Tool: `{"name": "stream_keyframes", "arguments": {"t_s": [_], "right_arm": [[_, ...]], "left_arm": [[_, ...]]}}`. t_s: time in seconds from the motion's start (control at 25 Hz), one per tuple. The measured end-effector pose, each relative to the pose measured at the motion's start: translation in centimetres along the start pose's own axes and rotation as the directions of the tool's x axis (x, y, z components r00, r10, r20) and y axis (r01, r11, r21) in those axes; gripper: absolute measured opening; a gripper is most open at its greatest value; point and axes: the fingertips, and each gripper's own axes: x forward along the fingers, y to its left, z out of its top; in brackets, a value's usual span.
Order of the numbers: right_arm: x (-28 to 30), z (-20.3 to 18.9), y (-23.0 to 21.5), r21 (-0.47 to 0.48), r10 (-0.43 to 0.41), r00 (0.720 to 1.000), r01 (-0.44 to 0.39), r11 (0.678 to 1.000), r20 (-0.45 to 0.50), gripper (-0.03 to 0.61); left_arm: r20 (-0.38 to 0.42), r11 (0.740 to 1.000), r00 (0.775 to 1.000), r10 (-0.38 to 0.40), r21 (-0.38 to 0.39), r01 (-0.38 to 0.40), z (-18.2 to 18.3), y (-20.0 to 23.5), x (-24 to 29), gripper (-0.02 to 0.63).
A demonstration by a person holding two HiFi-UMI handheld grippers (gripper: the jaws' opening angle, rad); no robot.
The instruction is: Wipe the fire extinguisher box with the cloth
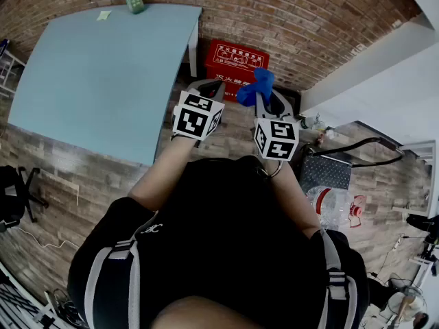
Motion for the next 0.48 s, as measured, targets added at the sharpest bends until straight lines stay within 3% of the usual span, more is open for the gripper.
{"name": "stream_keyframes", "arguments": {"t_s": [0.48], "right_arm": [[4.2, 0.2, -2.2, 0.034, 0.042, 0.999, -0.042, 0.999, -0.001, 0.089]], "left_arm": [[0.009, 0.999, 0.999, 0.032, 0.005, -0.032, 1.3, 2.3, 2.8, 0.008]]}}
